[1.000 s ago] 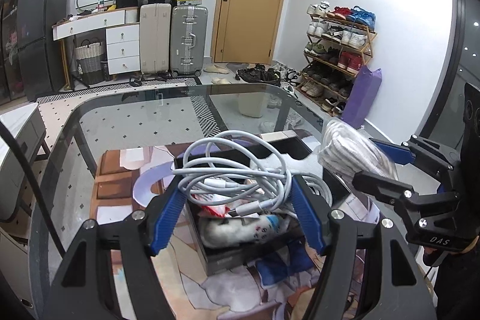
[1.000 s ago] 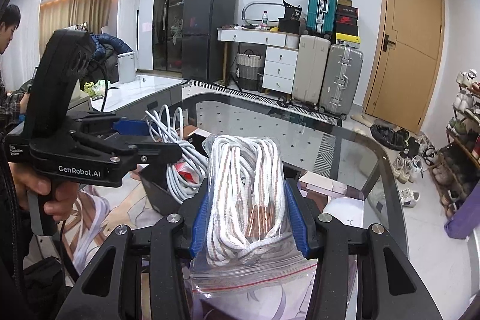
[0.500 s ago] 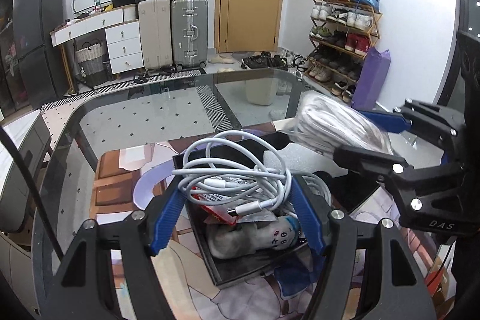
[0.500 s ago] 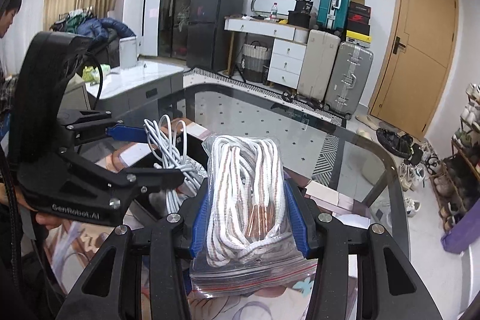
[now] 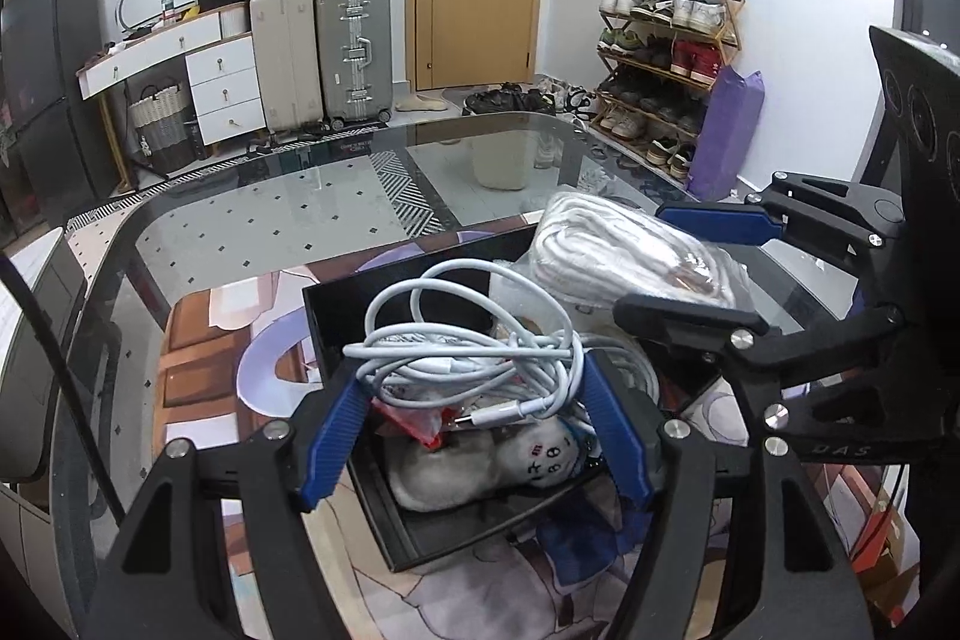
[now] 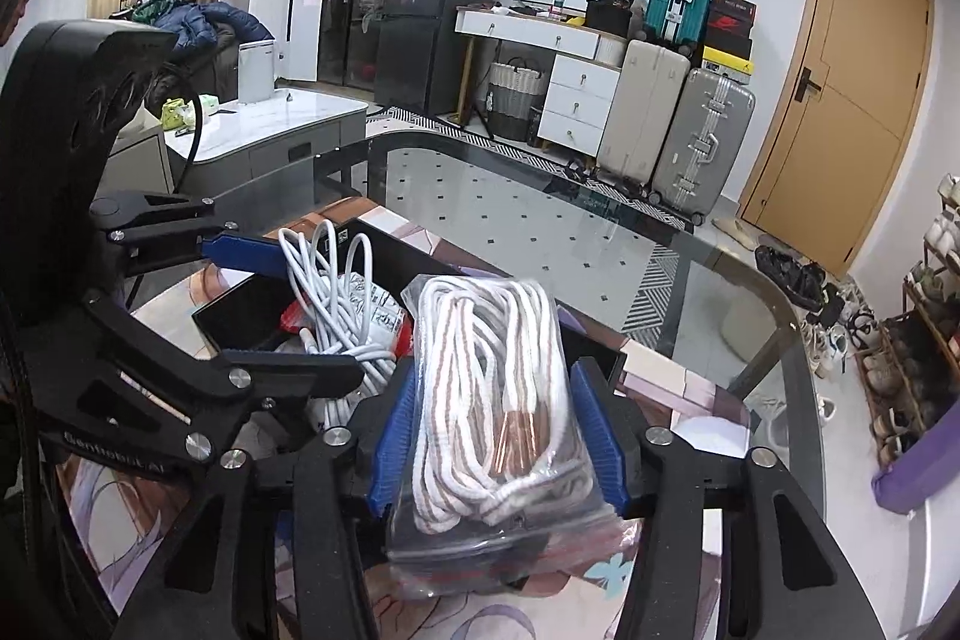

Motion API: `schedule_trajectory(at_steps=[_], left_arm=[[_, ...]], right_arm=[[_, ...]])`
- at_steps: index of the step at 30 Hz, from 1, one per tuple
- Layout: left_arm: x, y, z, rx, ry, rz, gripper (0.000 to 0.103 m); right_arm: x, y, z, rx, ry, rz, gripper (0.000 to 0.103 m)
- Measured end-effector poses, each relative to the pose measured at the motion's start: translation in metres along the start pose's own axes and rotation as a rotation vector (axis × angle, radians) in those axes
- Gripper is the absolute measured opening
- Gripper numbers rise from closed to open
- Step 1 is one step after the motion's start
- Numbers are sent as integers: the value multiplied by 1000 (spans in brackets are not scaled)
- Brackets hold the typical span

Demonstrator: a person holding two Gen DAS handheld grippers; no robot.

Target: Organize soft objects

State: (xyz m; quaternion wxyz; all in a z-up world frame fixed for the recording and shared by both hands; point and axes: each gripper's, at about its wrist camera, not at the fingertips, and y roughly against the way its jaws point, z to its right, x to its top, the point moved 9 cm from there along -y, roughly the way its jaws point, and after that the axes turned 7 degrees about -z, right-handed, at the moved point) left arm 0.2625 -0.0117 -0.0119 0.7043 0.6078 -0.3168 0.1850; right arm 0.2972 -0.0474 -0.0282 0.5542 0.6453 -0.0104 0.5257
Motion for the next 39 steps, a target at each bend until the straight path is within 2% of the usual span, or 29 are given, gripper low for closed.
schedule_trajectory(at_steps=[2,6,7,8,13,17,23,30,39], left_arm=[[-1,4,-1,-8,9,5,71],[-2,19,-3,-6,35,41,81],[-3,23,-3,0,37,50,83],[-4,26,-3,2,40,57,84],[-7,45,-7,23,67,113,103],[-12,53,-11,46,86,134,103],[-26,54,-10,52,102,142,103],[-39,59,-16,100,136,214,103],[-45,50,-31,154,175,221,103]], right_arm=[[-2,6,1,-5,-4,12,79],[-3,20,8,-9,-35,59,93],[-4,23,10,-12,-49,68,99],[-6,25,12,-16,-63,75,100],[-16,41,23,-8,-165,115,102],[-24,49,24,-7,-215,131,102],[-34,59,7,1,-210,148,102],[-47,63,-6,-10,-206,168,102],[-50,59,-6,-13,-222,187,102]])
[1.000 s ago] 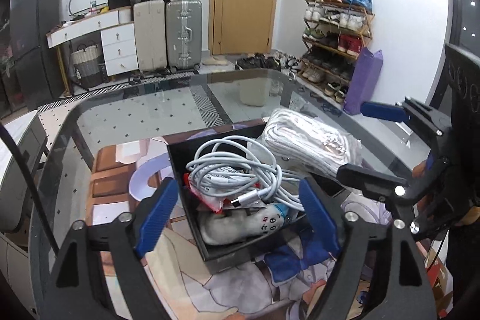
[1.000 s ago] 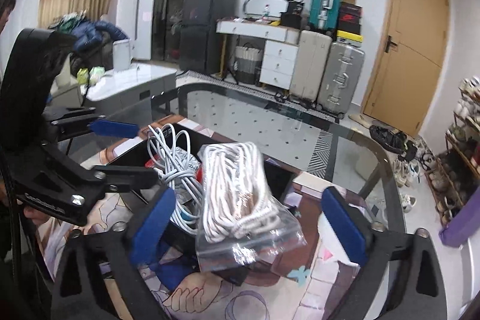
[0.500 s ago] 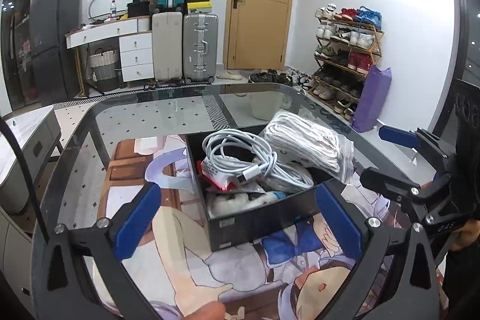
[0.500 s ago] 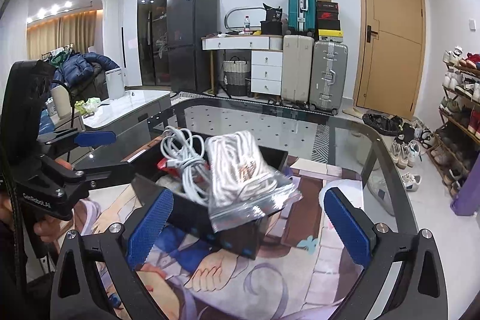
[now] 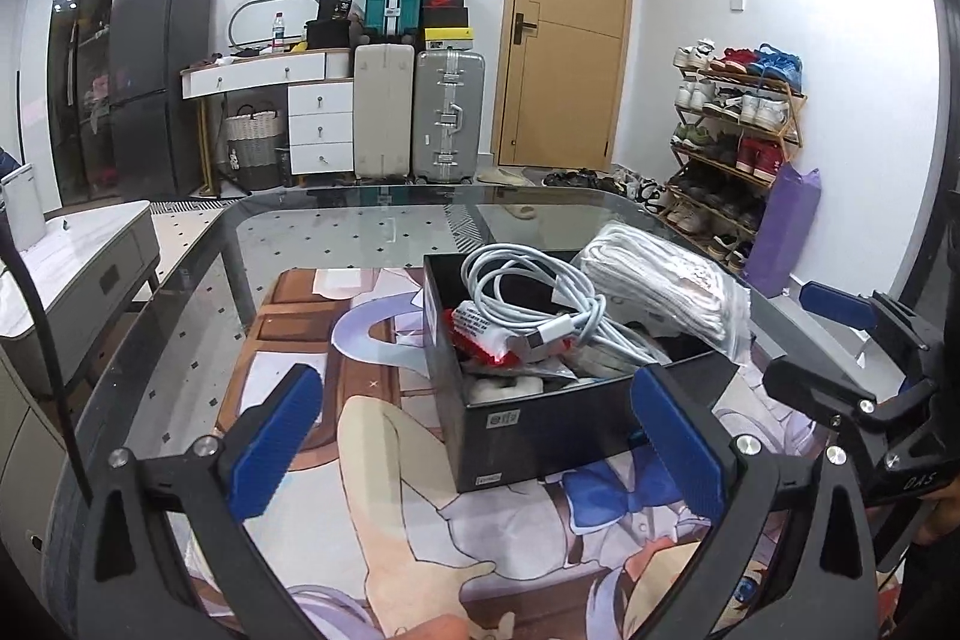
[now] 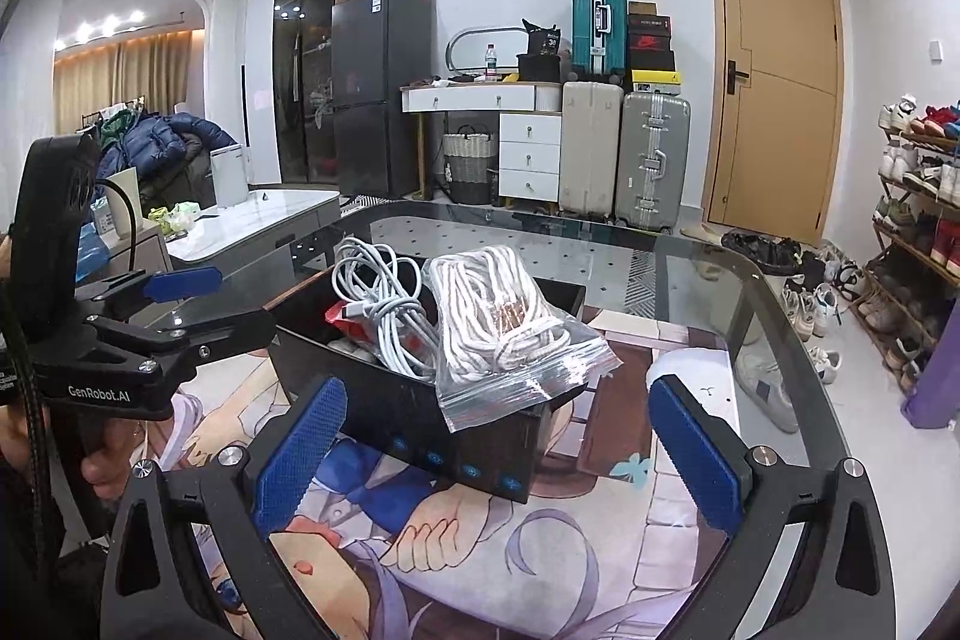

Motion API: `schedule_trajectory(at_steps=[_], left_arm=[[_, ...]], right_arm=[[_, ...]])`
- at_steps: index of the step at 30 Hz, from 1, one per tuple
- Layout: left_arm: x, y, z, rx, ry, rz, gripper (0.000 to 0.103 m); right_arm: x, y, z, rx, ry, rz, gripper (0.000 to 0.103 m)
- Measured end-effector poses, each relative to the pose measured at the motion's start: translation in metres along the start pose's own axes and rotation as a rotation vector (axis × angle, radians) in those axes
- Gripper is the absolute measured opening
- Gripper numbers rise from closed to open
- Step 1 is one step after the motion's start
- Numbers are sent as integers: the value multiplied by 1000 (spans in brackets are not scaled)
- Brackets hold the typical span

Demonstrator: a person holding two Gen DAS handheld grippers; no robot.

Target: Organize soft objects

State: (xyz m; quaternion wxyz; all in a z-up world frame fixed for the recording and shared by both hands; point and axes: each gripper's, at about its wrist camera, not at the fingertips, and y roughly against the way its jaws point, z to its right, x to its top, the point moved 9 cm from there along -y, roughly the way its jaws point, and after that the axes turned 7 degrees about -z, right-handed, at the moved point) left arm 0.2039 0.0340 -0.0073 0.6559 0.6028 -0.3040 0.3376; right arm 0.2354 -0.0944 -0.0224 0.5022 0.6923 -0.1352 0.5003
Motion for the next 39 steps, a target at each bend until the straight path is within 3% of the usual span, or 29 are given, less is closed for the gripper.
schedule_trajectory(at_steps=[13,39], left_arm=[[-8,-7,5,35,-35,-8,103],[-6,1,-3,36,17,24,103]], right_arm=[[1,4,1,6,-13,31,102],[2,10,-3,-19,10,56,102]])
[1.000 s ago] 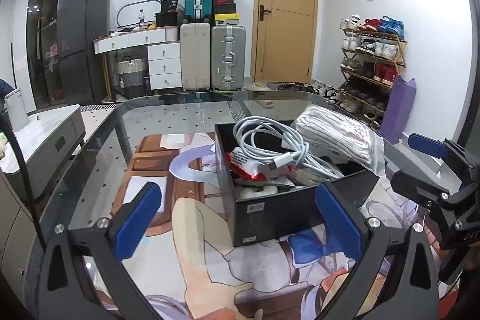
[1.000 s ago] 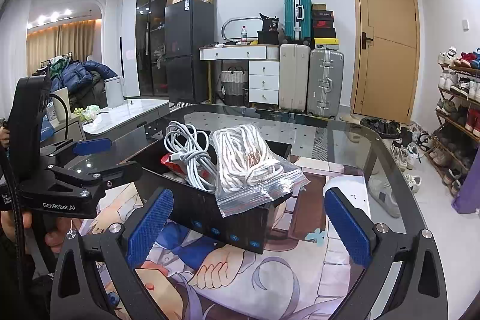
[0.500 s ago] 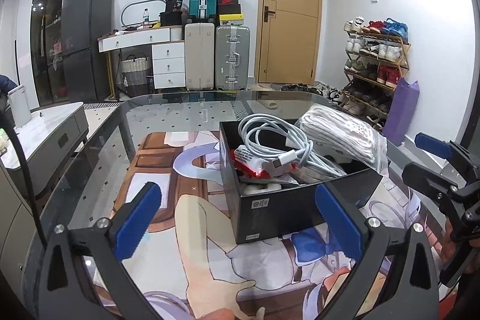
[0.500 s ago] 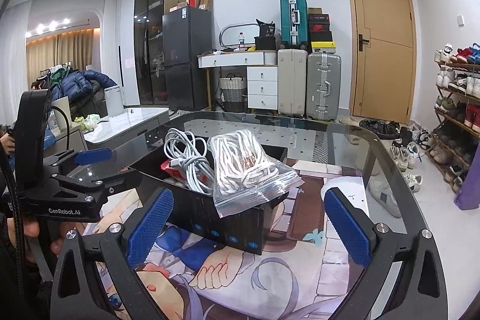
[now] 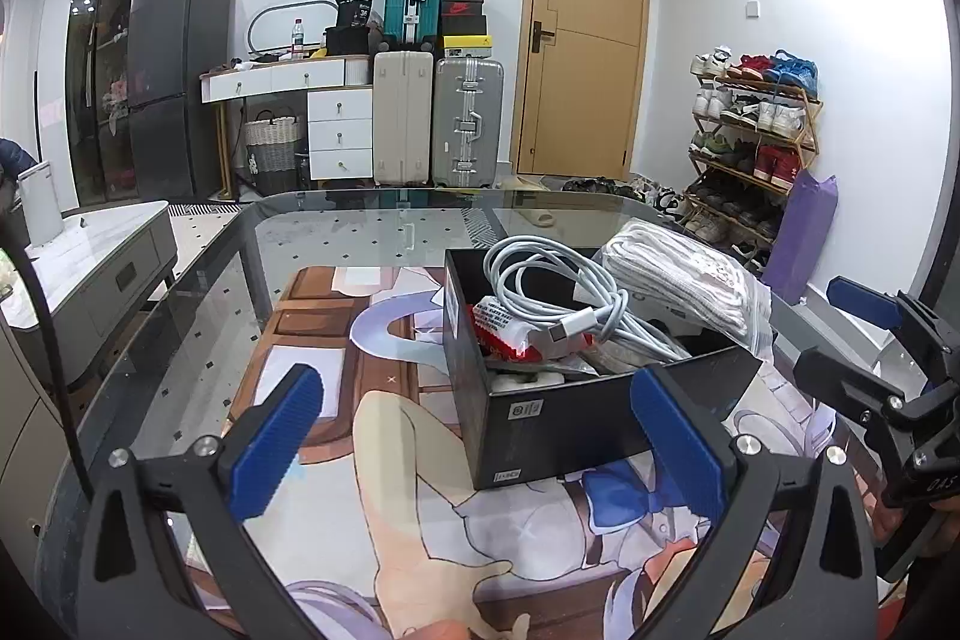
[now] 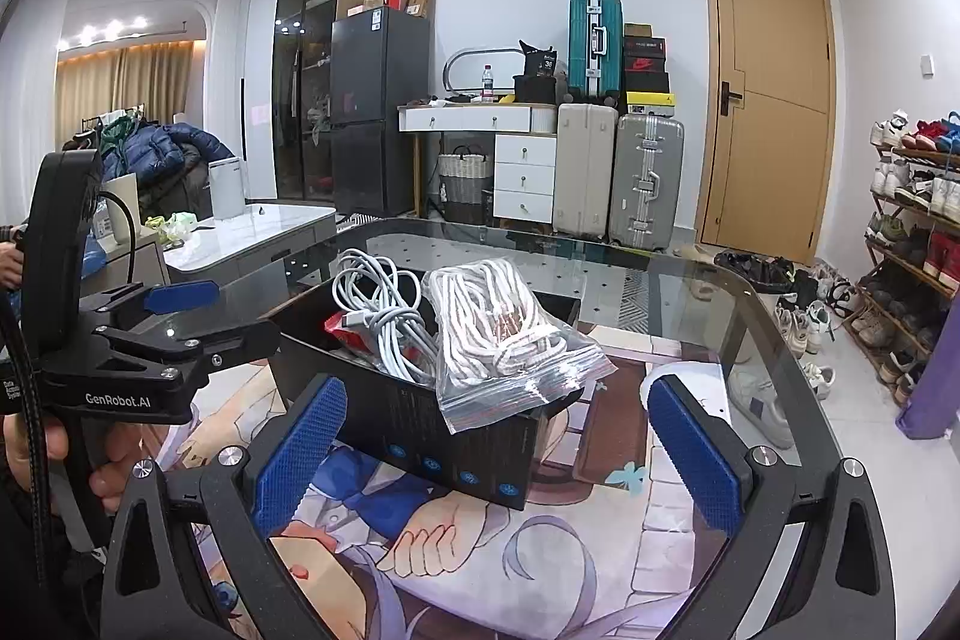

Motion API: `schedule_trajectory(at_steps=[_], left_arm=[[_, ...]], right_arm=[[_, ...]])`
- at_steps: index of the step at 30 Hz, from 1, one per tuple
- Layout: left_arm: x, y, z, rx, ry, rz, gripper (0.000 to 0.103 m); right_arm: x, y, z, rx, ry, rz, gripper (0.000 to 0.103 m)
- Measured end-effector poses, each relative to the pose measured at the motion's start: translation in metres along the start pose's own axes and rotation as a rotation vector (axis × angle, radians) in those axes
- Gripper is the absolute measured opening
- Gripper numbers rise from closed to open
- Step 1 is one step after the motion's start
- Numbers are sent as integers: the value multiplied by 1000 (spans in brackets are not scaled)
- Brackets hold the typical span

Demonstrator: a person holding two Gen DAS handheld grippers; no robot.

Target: Organize soft objects

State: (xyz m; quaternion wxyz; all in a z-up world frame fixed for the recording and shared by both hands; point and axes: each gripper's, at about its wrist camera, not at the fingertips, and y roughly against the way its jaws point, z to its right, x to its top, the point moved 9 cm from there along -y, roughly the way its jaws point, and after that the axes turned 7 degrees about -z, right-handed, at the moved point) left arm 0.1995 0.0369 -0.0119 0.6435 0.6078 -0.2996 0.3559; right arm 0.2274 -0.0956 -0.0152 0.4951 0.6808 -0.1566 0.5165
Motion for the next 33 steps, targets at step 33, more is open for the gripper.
schedule_trajectory(at_steps=[33], left_arm=[[-1,1,4,8,-11,4,103]], right_arm=[[-2,2,1,7,-5,18,102]])
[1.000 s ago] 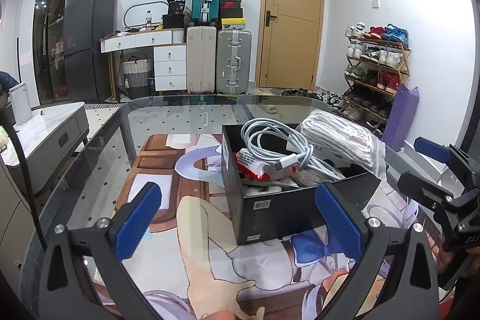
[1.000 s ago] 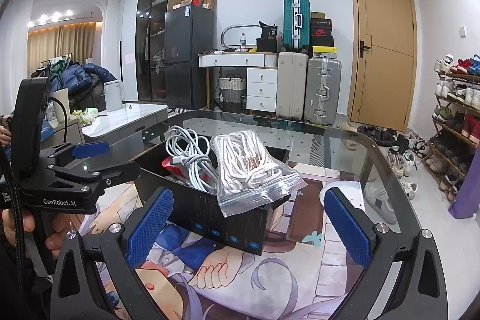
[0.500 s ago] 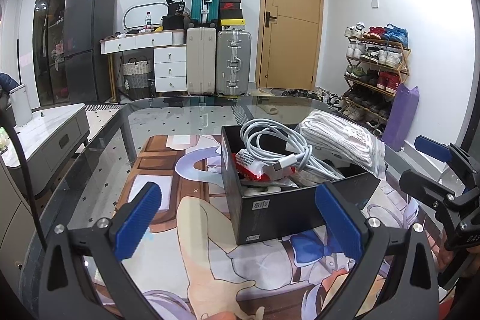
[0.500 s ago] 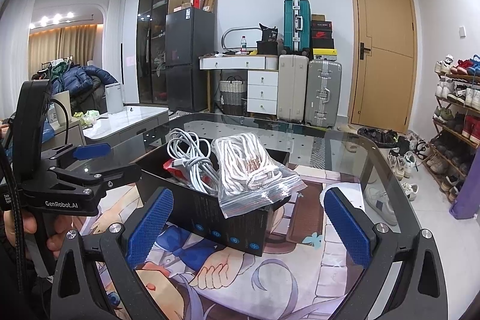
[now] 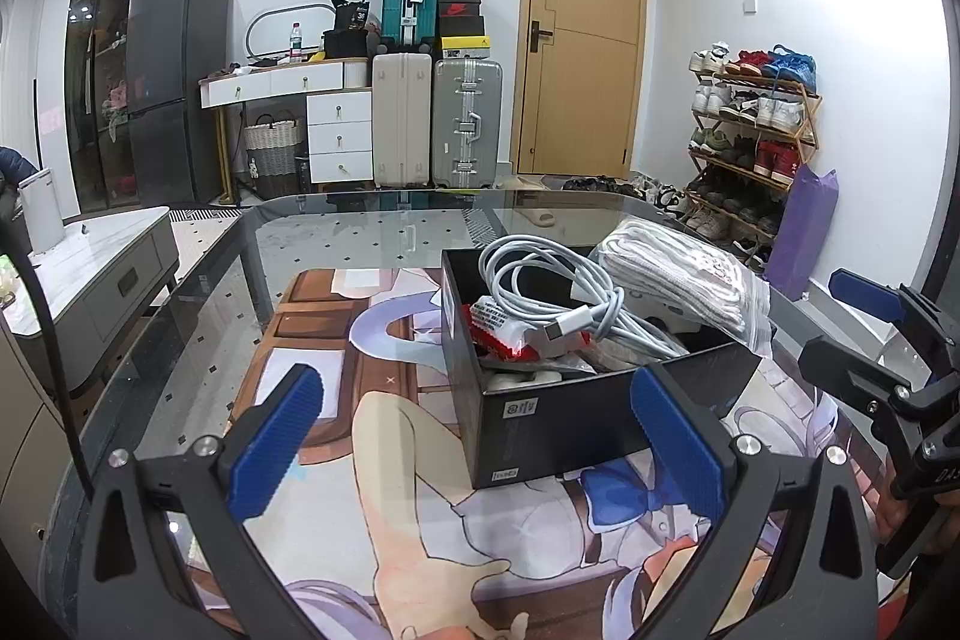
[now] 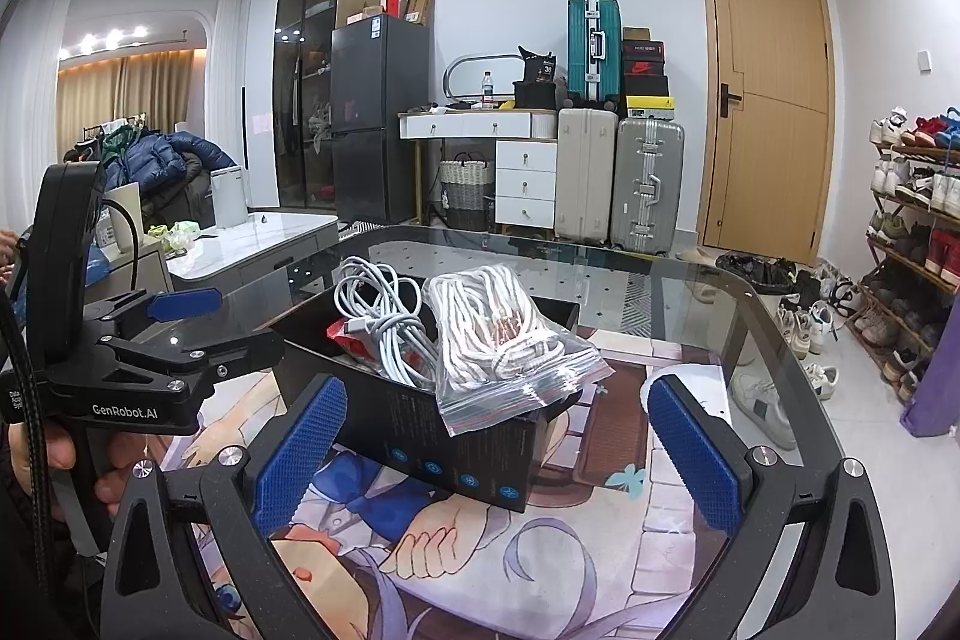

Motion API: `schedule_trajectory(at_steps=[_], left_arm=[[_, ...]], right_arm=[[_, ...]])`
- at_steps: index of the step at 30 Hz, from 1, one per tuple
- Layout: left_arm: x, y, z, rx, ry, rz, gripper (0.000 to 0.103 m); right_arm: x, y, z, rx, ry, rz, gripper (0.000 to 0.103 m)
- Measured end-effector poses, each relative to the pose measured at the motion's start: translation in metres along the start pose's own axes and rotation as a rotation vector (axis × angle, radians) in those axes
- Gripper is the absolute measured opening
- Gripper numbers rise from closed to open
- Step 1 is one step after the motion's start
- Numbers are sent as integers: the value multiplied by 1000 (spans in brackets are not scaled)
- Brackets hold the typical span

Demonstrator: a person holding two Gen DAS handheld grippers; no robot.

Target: Organize soft objects

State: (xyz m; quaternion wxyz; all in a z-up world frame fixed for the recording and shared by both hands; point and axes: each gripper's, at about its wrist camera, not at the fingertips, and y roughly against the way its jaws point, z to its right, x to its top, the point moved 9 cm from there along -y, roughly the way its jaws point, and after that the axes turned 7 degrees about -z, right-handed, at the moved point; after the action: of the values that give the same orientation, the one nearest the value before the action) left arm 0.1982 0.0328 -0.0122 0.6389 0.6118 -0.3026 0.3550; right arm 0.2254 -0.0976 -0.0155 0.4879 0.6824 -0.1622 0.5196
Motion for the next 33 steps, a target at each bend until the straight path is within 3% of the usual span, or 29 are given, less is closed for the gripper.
schedule_trajectory(at_steps=[33], left_arm=[[0,0,0,2,1,-2,103]], right_arm=[[0,1,1,-2,-6,4,102]])
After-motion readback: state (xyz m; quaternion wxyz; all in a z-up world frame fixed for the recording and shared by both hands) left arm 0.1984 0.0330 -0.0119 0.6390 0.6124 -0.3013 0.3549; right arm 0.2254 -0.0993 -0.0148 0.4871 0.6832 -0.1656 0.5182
